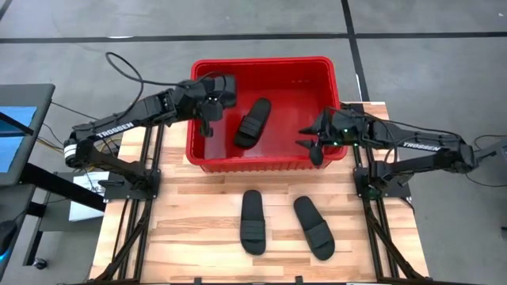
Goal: Pick and place slides into bin
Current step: Put the black slipper into the red bin
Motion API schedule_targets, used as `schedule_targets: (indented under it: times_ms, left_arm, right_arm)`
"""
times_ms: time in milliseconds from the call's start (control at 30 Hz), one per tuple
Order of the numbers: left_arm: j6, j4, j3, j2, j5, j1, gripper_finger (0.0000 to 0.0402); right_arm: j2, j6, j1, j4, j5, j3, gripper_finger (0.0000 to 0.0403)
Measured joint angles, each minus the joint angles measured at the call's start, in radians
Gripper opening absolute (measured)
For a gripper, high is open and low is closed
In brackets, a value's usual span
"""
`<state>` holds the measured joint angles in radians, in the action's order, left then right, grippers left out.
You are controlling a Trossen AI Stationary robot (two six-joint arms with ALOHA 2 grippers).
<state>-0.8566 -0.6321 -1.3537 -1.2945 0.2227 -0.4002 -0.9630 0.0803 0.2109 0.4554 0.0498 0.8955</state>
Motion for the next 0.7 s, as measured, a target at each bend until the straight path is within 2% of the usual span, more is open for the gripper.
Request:
schedule_targets:
  times_ms: [167, 400, 700]
  left_arm:
    - [0.020, -0.011, 0.000, 0.000, 0.001, 0.010, 0.0029]
    - [0.067, -0.070, 0.000, 0.000, 0.059, 0.043, 0.0029]
    - [0.092, -0.023, 0.027, 0.002, 0.053, 0.049, 0.0029]
  right_arm:
    - [0.000, 0.000, 0.006, 0.001, 0.000, 0.000, 0.0182]
    - [0.000, -0.001, 0.006, 0.001, -0.003, 0.000, 0.0182]
    - [0.000, -0.007, 0.006, 0.000, -0.004, 0.000, 0.0182]
